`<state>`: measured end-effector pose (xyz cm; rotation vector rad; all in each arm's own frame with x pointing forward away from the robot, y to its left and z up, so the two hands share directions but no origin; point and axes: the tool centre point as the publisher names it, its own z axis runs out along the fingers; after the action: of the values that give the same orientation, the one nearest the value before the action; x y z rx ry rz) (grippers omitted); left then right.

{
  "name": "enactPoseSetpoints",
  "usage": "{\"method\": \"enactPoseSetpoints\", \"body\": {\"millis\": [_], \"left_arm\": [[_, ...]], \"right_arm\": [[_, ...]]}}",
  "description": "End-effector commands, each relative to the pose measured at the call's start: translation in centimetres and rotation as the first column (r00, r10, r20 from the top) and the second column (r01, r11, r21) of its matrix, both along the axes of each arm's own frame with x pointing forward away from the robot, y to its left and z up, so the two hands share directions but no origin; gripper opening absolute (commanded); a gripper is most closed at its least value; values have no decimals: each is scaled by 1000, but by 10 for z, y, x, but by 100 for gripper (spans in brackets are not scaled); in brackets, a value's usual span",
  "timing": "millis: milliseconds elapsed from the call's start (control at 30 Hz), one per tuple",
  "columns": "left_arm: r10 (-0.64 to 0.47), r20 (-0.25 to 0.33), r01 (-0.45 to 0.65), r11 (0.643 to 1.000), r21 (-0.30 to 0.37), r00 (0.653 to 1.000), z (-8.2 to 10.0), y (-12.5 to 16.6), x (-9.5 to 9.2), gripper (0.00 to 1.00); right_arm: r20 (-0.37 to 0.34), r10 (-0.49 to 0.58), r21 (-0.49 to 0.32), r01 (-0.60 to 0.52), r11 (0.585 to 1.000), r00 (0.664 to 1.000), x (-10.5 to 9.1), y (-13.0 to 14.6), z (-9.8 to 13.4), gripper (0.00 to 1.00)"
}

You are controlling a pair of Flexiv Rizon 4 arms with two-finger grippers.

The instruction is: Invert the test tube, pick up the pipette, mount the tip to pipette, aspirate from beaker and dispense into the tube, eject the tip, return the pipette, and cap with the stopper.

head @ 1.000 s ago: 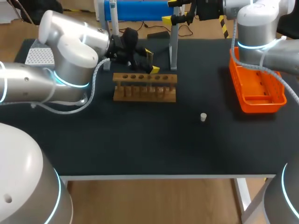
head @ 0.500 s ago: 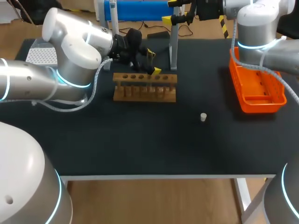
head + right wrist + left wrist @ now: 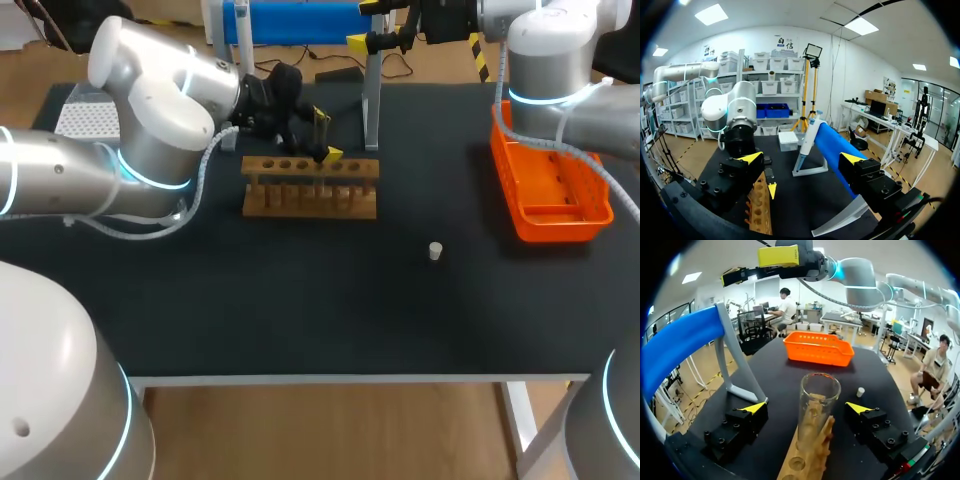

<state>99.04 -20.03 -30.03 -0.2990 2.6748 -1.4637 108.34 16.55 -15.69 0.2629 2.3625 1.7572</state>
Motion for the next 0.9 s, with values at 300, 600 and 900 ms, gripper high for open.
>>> {"method": "enactPoseSetpoints", "body": {"millis": [300, 600, 900], "left_arm": [[-1, 1, 1, 1000, -2, 1000, -1, 1, 0, 100], [-1, 1, 1, 1000, -2, 1000, -1, 1, 0, 100], [-1, 1, 1, 1000, -2, 1000, -1, 1, 0, 100]], "right_arm": [[-3, 4, -4, -4, 1000, 1000, 1, -1, 1, 100], [-3, 4, -4, -4, 1000, 1000, 1, -1, 1, 100], [25, -24, -49, 25, 998, 999, -40, -48, 13, 100]]}}
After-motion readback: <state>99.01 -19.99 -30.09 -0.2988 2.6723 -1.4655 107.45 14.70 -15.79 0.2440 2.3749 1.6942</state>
